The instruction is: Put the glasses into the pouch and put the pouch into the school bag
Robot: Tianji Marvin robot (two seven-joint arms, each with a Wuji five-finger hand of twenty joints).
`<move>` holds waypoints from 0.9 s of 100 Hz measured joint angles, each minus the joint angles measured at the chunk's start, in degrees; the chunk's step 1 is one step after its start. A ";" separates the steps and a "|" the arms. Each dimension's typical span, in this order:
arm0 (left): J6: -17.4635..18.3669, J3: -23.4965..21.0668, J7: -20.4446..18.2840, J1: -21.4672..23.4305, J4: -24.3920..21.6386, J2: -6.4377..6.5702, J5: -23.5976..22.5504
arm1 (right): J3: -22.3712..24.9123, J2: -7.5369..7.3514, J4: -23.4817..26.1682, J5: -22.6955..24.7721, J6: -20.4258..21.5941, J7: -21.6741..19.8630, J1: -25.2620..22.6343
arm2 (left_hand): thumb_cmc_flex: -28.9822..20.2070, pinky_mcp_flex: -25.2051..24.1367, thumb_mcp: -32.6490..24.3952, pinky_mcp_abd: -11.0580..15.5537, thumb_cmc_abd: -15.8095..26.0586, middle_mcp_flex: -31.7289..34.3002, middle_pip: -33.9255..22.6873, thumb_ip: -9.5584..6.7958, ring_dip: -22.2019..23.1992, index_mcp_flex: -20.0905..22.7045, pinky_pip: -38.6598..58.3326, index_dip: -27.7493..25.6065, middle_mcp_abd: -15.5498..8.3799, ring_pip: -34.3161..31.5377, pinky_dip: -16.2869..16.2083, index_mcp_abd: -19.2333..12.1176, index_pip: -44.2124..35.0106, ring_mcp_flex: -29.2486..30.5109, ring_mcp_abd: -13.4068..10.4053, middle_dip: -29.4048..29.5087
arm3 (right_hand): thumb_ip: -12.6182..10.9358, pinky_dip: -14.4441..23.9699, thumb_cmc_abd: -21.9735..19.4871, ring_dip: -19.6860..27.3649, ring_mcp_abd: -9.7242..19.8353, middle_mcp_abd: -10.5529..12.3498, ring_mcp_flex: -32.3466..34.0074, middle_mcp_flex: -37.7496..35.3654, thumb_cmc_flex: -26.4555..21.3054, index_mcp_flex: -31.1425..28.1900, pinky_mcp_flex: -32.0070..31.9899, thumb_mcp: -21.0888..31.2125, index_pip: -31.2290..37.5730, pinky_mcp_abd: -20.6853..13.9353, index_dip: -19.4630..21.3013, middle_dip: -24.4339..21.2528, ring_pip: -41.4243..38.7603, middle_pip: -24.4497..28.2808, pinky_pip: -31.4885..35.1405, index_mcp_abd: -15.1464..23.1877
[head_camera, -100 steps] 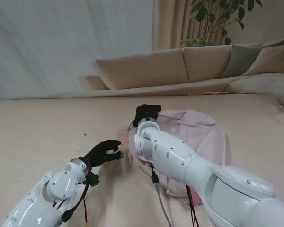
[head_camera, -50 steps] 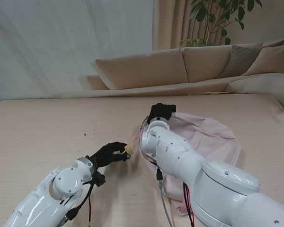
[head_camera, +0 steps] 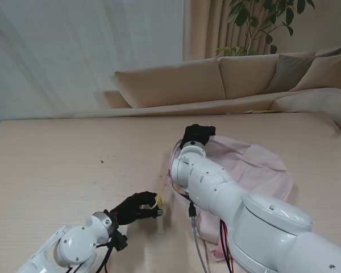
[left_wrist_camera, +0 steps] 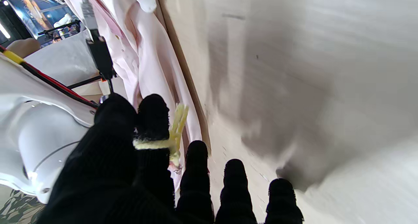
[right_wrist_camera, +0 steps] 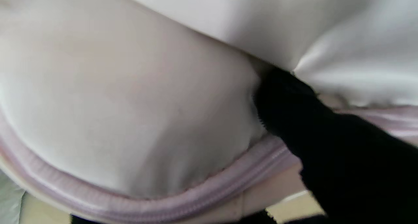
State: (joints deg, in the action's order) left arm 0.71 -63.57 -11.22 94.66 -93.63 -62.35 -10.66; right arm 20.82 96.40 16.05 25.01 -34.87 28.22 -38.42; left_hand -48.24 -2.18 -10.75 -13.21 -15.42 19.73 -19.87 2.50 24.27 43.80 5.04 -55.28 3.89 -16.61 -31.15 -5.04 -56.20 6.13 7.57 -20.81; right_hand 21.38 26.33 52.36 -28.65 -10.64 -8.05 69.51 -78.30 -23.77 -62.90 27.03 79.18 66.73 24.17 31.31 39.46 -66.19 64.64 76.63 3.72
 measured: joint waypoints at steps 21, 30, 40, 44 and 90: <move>3.70 1.72 0.98 0.59 -0.36 0.08 -0.82 | 0.57 -0.19 0.23 -0.06 -0.23 0.18 -0.34 | 0.03 2.11 0.00 -2.36 0.00 0.05 0.00 0.00 0.00 0.01 2.41 0.00 0.00 -0.84 -0.85 0.00 0.00 0.64 0.06 0.00 | -0.05 0.04 -0.14 -0.02 -0.20 -0.21 0.00 0.00 0.00 0.00 0.00 -0.06 0.07 -0.35 0.08 0.01 0.12 0.02 0.01 0.41; 3.21 1.68 0.95 0.28 -0.27 -0.04 -1.17 | 1.58 -1.66 3.39 -0.06 0.00 -0.21 -1.18 | 0.01 2.11 0.00 -2.36 0.00 0.05 0.00 0.00 0.00 0.04 2.41 0.00 0.00 -0.84 -0.94 0.00 0.00 0.64 0.06 0.00 | -0.60 0.04 -3.67 1.13 -0.16 -0.21 -0.49 0.05 -0.58 2.48 -2.77 -2.93 -2.21 -1.39 0.09 -1.57 4.95 -5.14 -0.51 3.34; 2.24 1.10 0.69 -0.25 0.28 -0.22 -1.17 | 1.53 -6.99 14.43 1.83 0.14 -6.63 -2.96 | 0.01 2.11 0.00 -2.37 0.00 0.06 0.00 0.00 0.00 0.06 2.41 0.00 0.00 -0.84 -0.95 -0.01 -0.03 0.64 0.06 0.00 | -1.07 0.01 -8.02 1.67 1.21 -0.24 -9.52 9.27 1.75 13.61 -10.55 -7.85 -10.00 -4.13 -3.77 -2.87 9.14 -7.79 -3.22 5.10; 1.71 0.77 0.64 -0.47 0.54 -0.28 -1.16 | 1.88 -9.21 18.74 3.23 0.38 -9.19 -3.74 | 0.01 2.11 0.00 -2.29 0.00 0.06 0.00 0.00 0.00 0.06 2.41 0.00 0.00 -0.84 -1.03 -0.01 -0.03 0.64 0.06 0.00 | -3.95 -0.06 -10.02 1.67 1.79 -0.25 -14.16 14.59 3.17 17.94 -14.10 -8.04 -13.30 -5.05 -4.39 -4.64 10.46 -7.83 -4.22 4.48; 0.49 -1.35 1.48 -1.04 1.52 -0.39 -2.54 | 9.05 -23.55 39.32 15.60 21.87 -12.27 -10.68 | 0.01 2.11 0.00 -2.35 0.00 0.06 -0.01 0.00 0.00 0.06 2.44 0.00 0.00 -0.84 -1.18 -0.02 -0.05 0.64 0.07 0.00 | -11.26 -5.00 -14.93 1.72 11.63 5.53 -47.54 60.13 6.64 50.78 -31.13 -14.82 -15.78 -13.55 -5.91 -14.02 22.77 -11.95 -14.45 11.53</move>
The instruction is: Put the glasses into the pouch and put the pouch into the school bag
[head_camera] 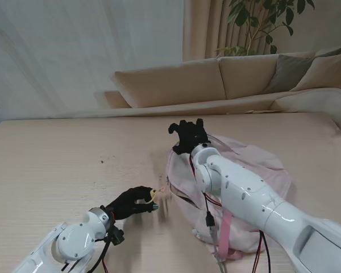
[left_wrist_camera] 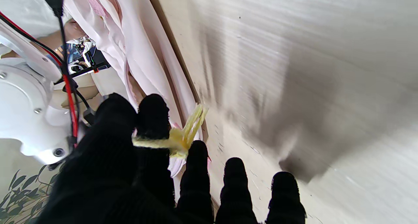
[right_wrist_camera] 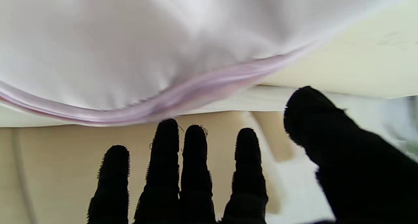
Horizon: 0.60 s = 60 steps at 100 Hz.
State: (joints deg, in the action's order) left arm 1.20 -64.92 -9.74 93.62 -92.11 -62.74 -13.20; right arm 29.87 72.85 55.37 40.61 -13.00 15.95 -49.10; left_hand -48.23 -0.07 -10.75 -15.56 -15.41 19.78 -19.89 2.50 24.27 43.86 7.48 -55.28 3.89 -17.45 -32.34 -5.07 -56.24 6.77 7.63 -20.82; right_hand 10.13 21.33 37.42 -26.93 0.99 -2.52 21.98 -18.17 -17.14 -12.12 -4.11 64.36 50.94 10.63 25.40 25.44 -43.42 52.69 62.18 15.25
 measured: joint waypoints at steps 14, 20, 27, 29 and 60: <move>-0.06 0.03 0.00 -0.04 0.07 0.02 -0.36 | -0.60 -3.40 2.09 5.41 12.80 -1.86 0.22 | 0.00 0.00 0.00 0.00 0.00 0.00 0.00 0.00 0.00 0.00 0.01 0.00 0.00 0.00 -0.01 0.00 0.00 0.00 0.00 0.00 | 0.00 -0.31 1.83 2.08 2.76 4.82 -0.10 0.21 -0.75 0.00 -0.01 5.51 -3.71 -1.37 -1.23 -1.59 4.29 -2.96 -0.09 7.90; -0.06 0.08 -0.02 -0.09 0.12 0.02 -0.38 | -2.30 -4.33 2.01 6.41 15.93 -2.67 1.19 | 0.00 0.00 0.00 0.00 0.00 0.00 0.00 0.00 0.00 0.00 0.01 0.00 0.00 0.00 -0.01 0.00 0.00 0.00 0.00 0.00 | 0.00 -0.99 3.35 3.52 3.98 6.94 -2.32 0.78 -1.31 -0.54 -0.01 8.76 -5.61 -1.93 -2.02 -2.44 7.85 -5.24 -0.09 9.26; -0.06 0.08 -0.01 -0.10 0.14 0.02 -0.38 | -3.87 -5.04 1.88 6.61 18.19 -4.61 2.47 | 0.00 0.00 0.00 0.00 0.00 0.00 0.00 0.00 0.00 0.00 0.01 0.00 0.00 0.00 -0.02 0.00 0.00 0.00 0.00 0.00 | 0.00 -2.24 6.10 4.94 4.72 8.53 -2.88 1.37 -5.36 -2.06 -0.01 11.86 -8.26 -1.95 -3.69 -3.72 10.00 -7.86 -0.68 9.42; -0.06 0.08 0.00 -0.10 0.14 0.02 -0.38 | -4.14 -5.15 1.74 6.65 18.92 -4.89 2.81 | 0.00 0.00 0.00 0.00 0.00 0.00 0.00 0.00 0.00 0.00 0.01 0.00 0.00 0.00 -0.02 0.00 0.00 0.00 0.00 0.00 | 0.00 -2.74 6.85 5.17 4.83 8.99 -2.88 1.39 -5.40 -3.29 -0.01 12.37 -8.96 -1.96 -4.26 -3.90 10.70 -8.55 -0.78 9.59; 0.11 0.00 0.25 -0.09 0.35 0.00 -0.38 | -13.34 -4.79 -3.84 3.84 26.45 -9.08 9.37 | 0.00 0.00 0.00 0.06 0.00 0.00 0.00 0.00 0.00 0.00 0.01 0.00 0.00 0.00 -0.07 0.00 0.00 0.00 0.00 0.00 | 0.05 -6.73 14.83 8.61 7.61 13.32 -6.93 4.91 -11.10 -3.06 -0.14 15.71 -13.22 -3.43 -10.41 -7.34 16.99 -17.54 -6.11 9.88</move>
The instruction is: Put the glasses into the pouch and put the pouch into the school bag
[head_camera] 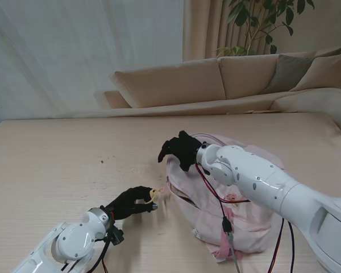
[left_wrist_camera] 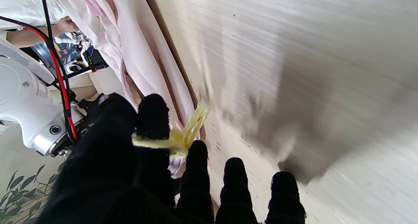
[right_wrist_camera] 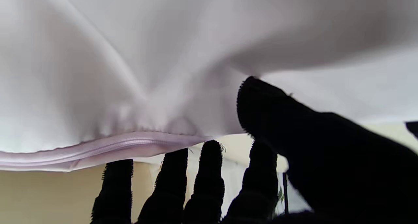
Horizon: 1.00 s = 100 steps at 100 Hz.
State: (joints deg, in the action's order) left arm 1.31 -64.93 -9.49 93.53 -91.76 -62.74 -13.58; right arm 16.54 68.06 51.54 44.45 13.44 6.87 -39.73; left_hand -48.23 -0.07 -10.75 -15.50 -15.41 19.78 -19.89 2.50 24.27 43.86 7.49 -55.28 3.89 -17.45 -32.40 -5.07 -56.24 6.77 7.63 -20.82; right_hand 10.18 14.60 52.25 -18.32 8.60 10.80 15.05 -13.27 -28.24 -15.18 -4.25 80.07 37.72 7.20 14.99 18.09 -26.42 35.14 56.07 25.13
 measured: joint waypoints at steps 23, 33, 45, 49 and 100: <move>-0.16 -0.21 0.00 0.10 -0.01 0.00 -0.30 | -3.16 1.15 -2.67 -1.22 3.11 -1.26 1.93 | 0.00 -0.06 0.00 0.16 0.00 0.00 0.00 0.00 0.00 0.00 0.00 0.00 0.00 0.00 -0.08 0.00 0.00 0.00 0.00 0.00 | -0.27 -1.26 5.21 0.18 0.44 0.17 0.00 0.00 3.52 0.51 -0.23 0.00 -0.09 0.40 -0.62 -0.58 0.74 0.26 -3.41 -0.01; -0.15 -0.21 -0.05 0.09 -0.01 0.01 -0.28 | -5.64 1.84 -4.16 -0.67 3.87 -0.85 3.08 | 0.00 -0.12 0.00 0.17 0.00 0.00 0.00 0.00 0.00 0.00 0.00 0.00 0.00 0.00 -0.12 0.00 0.00 0.00 0.00 0.00 | -0.37 -1.27 5.92 0.18 0.46 0.20 0.00 -0.32 4.13 -4.75 -0.37 -0.01 2.72 0.45 0.52 0.13 0.76 2.80 -3.58 0.42; -0.11 -0.22 -0.05 0.08 0.02 0.01 -0.26 | -8.50 3.45 -7.65 -0.02 4.37 2.26 4.18 | 0.00 -0.18 0.00 0.17 0.00 0.00 0.00 0.00 0.00 0.00 0.00 0.00 0.00 0.00 -0.43 0.00 0.00 0.00 0.00 0.00 | 0.00 -1.16 6.54 0.18 0.46 0.21 0.06 -6.77 4.13 -11.19 -0.40 -0.01 7.73 0.77 6.07 1.27 -0.62 5.01 -3.14 2.36; -0.11 -0.26 -0.06 0.09 0.02 0.01 -0.27 | -9.96 4.13 -9.10 0.38 4.58 4.03 4.64 | 0.00 -0.18 0.00 0.17 0.00 0.00 0.00 0.00 0.00 0.00 0.00 0.00 0.00 0.01 -0.47 0.00 0.00 0.00 0.00 0.00 | 0.00 -0.66 6.55 -0.11 0.47 0.22 0.28 -8.67 4.13 -12.57 -0.37 -0.01 9.17 0.78 8.32 1.76 -1.44 5.62 -2.06 2.92; 0.55 -0.65 -0.06 -0.17 0.68 0.01 -0.27 | -10.96 8.95 -15.93 1.25 -2.11 13.22 3.93 | 0.00 -0.19 0.00 0.04 0.00 0.00 0.00 0.00 0.00 0.00 0.02 0.00 0.00 0.03 -0.60 0.00 0.00 0.00 0.00 0.00 | 12.51 7.46 12.33 -5.89 -3.63 -6.30 36.24 -54.51 -0.65 -36.13 9.71 0.60 25.08 2.48 12.77 2.81 -20.67 11.95 13.10 3.03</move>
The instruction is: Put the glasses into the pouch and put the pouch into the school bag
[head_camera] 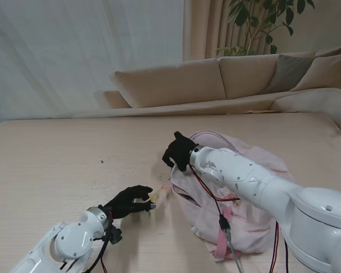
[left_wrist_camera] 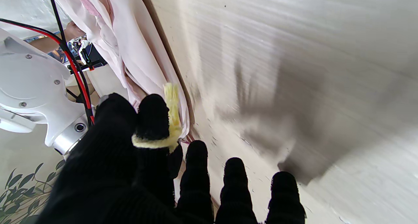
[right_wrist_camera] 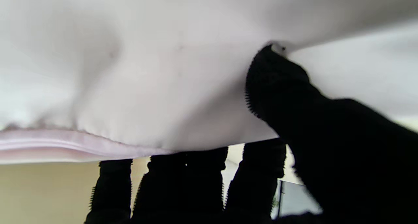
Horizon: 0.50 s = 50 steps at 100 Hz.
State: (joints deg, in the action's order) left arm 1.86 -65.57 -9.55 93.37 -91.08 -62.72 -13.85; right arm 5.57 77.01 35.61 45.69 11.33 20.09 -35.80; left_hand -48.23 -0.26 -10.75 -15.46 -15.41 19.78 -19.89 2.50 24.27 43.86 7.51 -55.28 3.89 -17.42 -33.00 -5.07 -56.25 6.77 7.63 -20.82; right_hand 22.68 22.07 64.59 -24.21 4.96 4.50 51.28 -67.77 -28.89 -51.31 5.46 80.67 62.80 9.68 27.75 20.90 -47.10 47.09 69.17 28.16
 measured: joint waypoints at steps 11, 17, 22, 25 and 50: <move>0.39 0.36 0.01 -1.35 1.35 -0.08 0.67 | 1.19 -0.22 2.36 1.16 -10.97 0.12 -1.09 | 0.00 0.00 0.00 0.04 0.00 0.00 0.00 0.00 0.00 0.00 0.01 0.00 0.00 0.00 -0.51 0.00 0.01 0.00 0.00 0.00 | 0.05 0.63 -0.06 0.06 -1.37 -1.12 0.69 -1.05 0.00 -0.85 0.89 0.01 1.08 0.01 -0.08 1.03 -2.18 0.10 0.37 -2.29; 0.48 0.69 0.09 -2.44 2.38 -0.18 1.19 | 2.95 -0.02 2.91 1.11 -16.12 0.03 -1.89 | 0.00 0.00 0.00 0.01 0.00 0.00 0.00 0.00 0.00 0.00 0.02 0.00 0.00 0.00 -0.51 0.00 0.02 0.00 0.00 0.00 | 0.06 1.18 -0.09 0.06 -1.99 -1.49 0.69 -1.30 0.00 -0.89 1.07 0.02 1.44 0.47 -0.08 1.47 -3.57 0.48 0.99 -3.97; 0.50 1.04 0.18 -3.49 3.29 -0.28 1.70 | 4.22 0.40 2.91 0.58 -20.45 -0.01 -2.46 | 0.00 0.00 0.00 -0.05 0.00 0.00 0.00 0.00 0.00 0.00 0.02 0.00 0.00 0.00 -0.14 0.00 0.04 0.00 0.00 0.00 | 0.06 1.27 -0.09 0.12 -2.82 -2.09 1.35 -1.61 0.00 -1.49 1.10 0.06 1.84 0.93 -0.08 1.66 -4.54 0.65 1.42 -5.66; 0.58 1.27 0.33 -4.17 3.85 -0.35 1.90 | 4.74 0.73 2.88 -0.08 -23.25 -0.11 -2.73 | 0.00 0.00 0.00 -0.07 0.00 0.00 0.00 0.00 0.00 0.00 0.02 0.00 0.00 0.01 -0.13 0.00 0.05 0.00 0.00 0.00 | 0.06 1.39 -0.09 0.17 -2.82 -2.18 1.35 -1.61 0.00 -1.49 1.16 0.10 1.88 1.17 -0.08 1.94 -4.94 0.67 1.74 -6.67; 0.76 5.98 1.66 -11.66 10.06 -1.27 6.74 | 6.35 7.09 -4.67 -7.80 -34.78 -0.85 -3.07 | -0.35 -0.01 0.01 -0.09 0.00 0.00 0.00 0.00 0.00 -1.05 0.02 0.00 0.00 0.01 -0.13 -0.65 0.13 0.00 0.00 0.00 | 0.01 2.84 2.41 1.79 -6.23 -5.09 4.92 -3.94 -1.33 -4.62 4.46 0.60 2.73 2.64 -0.12 2.94 -8.01 2.00 3.04 -12.53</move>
State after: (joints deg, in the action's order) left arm 2.61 -59.60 -7.90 81.70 -81.02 -63.99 -7.11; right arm 11.92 84.10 30.93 37.89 -23.45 19.24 -38.87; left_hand -48.58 -0.27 -10.74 -15.55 -15.41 19.78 -19.89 2.50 24.27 42.82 7.53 -55.28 3.89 -17.41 -33.14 -5.72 -56.12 6.77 7.63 -20.82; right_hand 22.69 24.91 66.99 -22.42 -1.27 -0.59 56.21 -71.72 -30.22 -55.93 9.92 81.28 65.53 12.32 27.63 23.84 -55.11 49.09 72.21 15.63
